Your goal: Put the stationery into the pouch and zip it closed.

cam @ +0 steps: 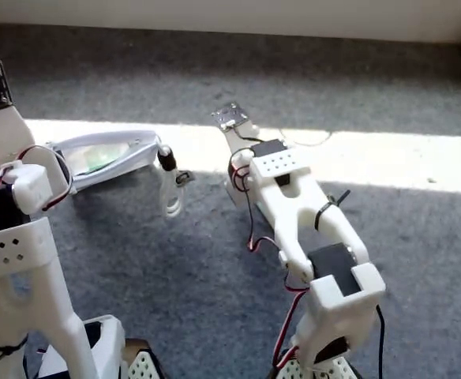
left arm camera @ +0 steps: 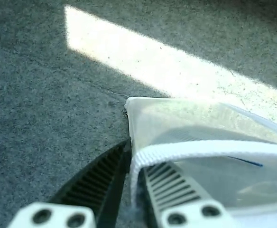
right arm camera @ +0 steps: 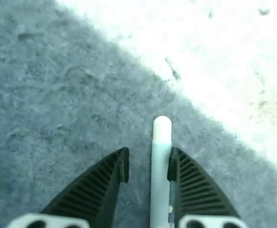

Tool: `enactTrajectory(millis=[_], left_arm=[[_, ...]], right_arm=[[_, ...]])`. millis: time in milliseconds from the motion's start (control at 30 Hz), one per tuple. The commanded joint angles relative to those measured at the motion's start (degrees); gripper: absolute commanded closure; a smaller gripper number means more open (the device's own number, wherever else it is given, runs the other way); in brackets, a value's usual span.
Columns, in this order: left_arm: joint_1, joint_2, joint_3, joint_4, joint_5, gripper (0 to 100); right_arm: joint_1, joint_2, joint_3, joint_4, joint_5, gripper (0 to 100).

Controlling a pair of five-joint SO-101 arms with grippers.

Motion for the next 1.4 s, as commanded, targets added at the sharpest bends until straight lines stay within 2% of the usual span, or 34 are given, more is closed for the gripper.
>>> enactTrajectory(millis=[0,367,533,633,833,1367], left_arm=[[1.3,-0.9,0.1,-0.9,0.4,99],[1.3,-0.9,0.2,-0.9,0.4,99],[1.3,-0.9,0.2,-0.9,0.4,99],[1.3,-0.9,0.2,-0.9,0.4,99],[1.9,-0.9,0.2,-0.8,0.4,99],[14.9,-0.9,-3.6,-0.4,0.4,99]], right_arm=[[-0.7,1.0,-3.0,-1.4,-0.2,87.1],[-0.6,7.7,-6.9,-1.0,-0.2,87.6],[-0.7,7.8,-7.0,0.7,-0.2,98.3],[-0.7,6.8,-7.3,4.4,-0.2,99.1],[-0.7,-3.6,-6.9,6.9,-0.4,99.1],[-0.6,-42.2,12.6,7.9,-0.5,99.1]])
